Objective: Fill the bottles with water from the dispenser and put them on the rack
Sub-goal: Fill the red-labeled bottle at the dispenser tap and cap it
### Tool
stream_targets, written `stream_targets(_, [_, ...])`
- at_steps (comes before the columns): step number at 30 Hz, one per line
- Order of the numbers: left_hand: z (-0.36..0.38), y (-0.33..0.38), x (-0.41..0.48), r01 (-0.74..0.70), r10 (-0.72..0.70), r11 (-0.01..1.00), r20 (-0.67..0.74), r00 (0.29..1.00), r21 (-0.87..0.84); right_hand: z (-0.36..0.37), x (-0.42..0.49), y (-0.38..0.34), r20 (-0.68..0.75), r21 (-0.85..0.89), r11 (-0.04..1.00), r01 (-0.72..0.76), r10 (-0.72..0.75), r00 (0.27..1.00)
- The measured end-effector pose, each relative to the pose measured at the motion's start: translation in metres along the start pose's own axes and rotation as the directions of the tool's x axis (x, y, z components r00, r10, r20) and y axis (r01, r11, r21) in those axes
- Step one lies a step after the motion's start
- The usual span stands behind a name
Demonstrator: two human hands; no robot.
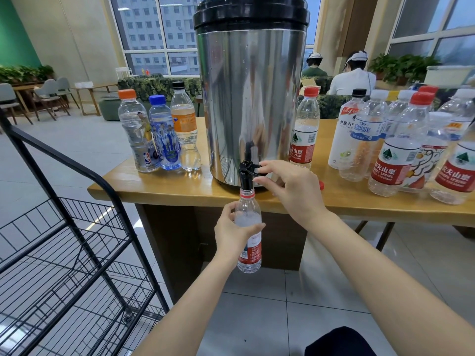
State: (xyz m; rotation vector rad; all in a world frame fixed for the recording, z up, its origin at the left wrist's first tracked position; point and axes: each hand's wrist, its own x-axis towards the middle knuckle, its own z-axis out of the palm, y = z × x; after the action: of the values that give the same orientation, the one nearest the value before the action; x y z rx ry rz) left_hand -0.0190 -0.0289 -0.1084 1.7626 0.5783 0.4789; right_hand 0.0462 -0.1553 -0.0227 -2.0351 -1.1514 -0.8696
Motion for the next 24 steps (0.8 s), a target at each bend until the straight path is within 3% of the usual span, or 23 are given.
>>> stream_targets(24, [0.0008,-0.0007,0.0,0.002,-0.002,1.0,-0.005,1.0,0.001,0.0002,-0.0003,-0.0003,0.01,0.014,1.0,-0.012,0.012,1.0])
